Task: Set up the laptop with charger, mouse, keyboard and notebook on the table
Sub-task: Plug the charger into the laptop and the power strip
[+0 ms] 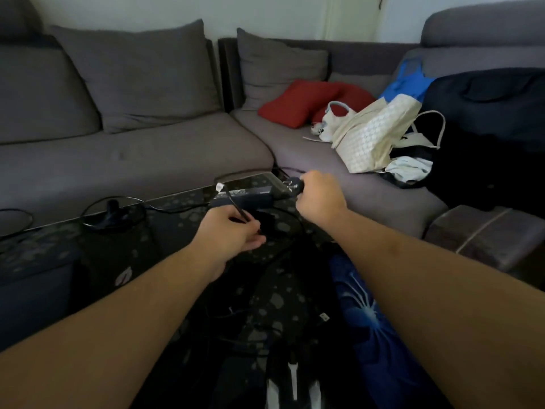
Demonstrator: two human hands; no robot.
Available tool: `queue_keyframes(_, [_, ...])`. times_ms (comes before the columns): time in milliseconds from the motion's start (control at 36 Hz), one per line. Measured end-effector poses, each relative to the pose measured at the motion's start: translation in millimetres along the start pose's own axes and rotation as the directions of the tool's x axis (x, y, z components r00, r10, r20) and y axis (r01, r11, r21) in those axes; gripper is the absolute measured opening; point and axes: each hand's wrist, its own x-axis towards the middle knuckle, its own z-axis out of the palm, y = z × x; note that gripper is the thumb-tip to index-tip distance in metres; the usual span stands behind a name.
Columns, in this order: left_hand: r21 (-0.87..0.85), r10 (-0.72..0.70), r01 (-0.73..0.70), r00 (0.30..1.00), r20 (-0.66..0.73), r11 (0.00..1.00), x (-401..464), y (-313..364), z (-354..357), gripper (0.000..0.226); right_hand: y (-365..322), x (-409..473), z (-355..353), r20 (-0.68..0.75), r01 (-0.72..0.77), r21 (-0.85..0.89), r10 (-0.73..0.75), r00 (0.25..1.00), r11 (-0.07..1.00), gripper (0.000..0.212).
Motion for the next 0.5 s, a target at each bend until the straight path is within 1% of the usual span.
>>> queue_keyframes(56, [-0.043, -0.004, 0.003, 1.000, -0.016, 0.999, 4, 0, 7, 0.007, 6, 10, 3, 0.071, -0.039, 0.059, 0.034, 0.997, 0.998, 0.007])
queue_keyframes(139, [-0.061, -0.008, 0.006, 1.000, -0.024, 0.998, 6, 1, 22, 0.010, 22, 9, 6, 0.143, -0.098, 0.192, 0.071, 0.987, 0.976, 0.007])
queue_keyframes(194, [-0.088, -0.001, -0.002, 1.000, -0.031, 0.996, 7, 5, 30, 0.011, 34, 4, -2, 0.127, -0.152, 0.333, 0.115, 0.985, 0.930, 0.009])
queue_keyframes(250, [-0.131, 0.003, -0.009, 0.999, -0.044, 0.991, 8, 12, 39, 0.013, 48, -1, -19, 0.070, -0.183, 0.490, 0.171, 0.983, 0.852, 0.007])
queue_keyframes(278, [-0.136, 0.016, -0.024, 0.998, -0.056, 0.990, 8, 16, 44, 0.014, 55, -4, -30, 0.034, -0.176, 0.559, 0.189, 0.981, 0.811, 0.009])
queue_keyframes(333, [-0.058, 0.092, -0.096, 0.993, -0.070, 0.994, 7, 26, 53, 0.014, 67, -11, -56, -0.029, -0.150, 0.640, 0.218, 0.975, 0.754, 0.011])
queue_keyframes(361, [0.003, 0.142, -0.142, 0.988, -0.061, 0.990, 5, 30, 58, 0.015, 73, -16, -72, -0.052, -0.137, 0.671, 0.231, 0.972, 0.728, 0.011])
queue_keyframes(389, [0.068, 0.190, -0.186, 0.981, -0.042, 0.980, 3, 34, 63, 0.017, 81, -21, -87, -0.068, -0.133, 0.706, 0.254, 0.965, 0.695, 0.016])
queue_keyframes(444, [0.203, 0.276, -0.273, 0.961, 0.012, 0.940, -1, 41, 75, 0.024, 99, -36, -117, -0.095, -0.117, 0.769, 0.293, 0.952, 0.628, 0.027])
queue_keyframes(500, [0.290, 0.326, -0.342, 0.940, 0.104, 0.894, -10, 46, 91, 0.028, 119, -54, -146, -0.095, -0.072, 0.818, 0.259, 0.961, 0.571, 0.031])
